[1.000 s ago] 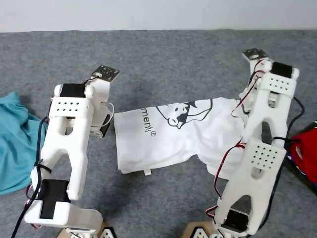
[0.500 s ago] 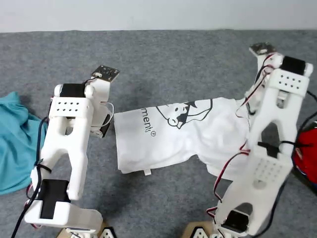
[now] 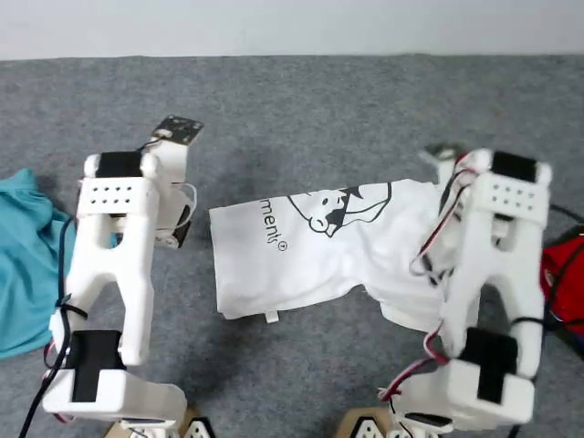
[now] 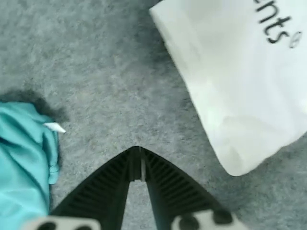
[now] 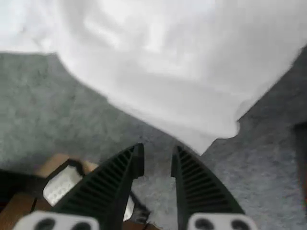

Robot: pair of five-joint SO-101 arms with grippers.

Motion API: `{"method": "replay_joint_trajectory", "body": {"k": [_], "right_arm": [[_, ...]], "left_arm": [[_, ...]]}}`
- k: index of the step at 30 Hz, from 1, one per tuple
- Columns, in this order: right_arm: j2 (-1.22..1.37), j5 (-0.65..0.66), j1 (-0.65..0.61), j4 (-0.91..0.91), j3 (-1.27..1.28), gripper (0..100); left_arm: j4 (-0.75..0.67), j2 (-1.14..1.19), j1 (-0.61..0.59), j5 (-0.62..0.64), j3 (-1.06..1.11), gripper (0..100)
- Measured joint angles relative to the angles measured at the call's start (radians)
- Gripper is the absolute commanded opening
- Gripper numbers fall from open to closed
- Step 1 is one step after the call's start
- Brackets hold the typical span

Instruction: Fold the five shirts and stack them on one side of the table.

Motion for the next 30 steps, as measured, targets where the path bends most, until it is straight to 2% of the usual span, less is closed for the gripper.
{"method": "replay_joint_trajectory", "body": {"k": [10,15,22,30], "right_arm": [[-0.023,-0.003,0.023,-0.241,0.313,10.2],[-0.023,-0.003,0.084,-0.327,0.336,10.4],[-0.023,-0.003,0.104,-0.371,0.342,10.4],[0.023,-0.003,0.207,-0.471,0.379,10.1]], "left_arm": [[0.015,0.0,-0.041,0.0,0.0,0],[0.028,0.0,-0.041,0.0,0.0,0],[0.028,0.0,-0.041,0.0,0.0,0],[0.038,0.0,-0.041,0.0,0.0,0]]}}
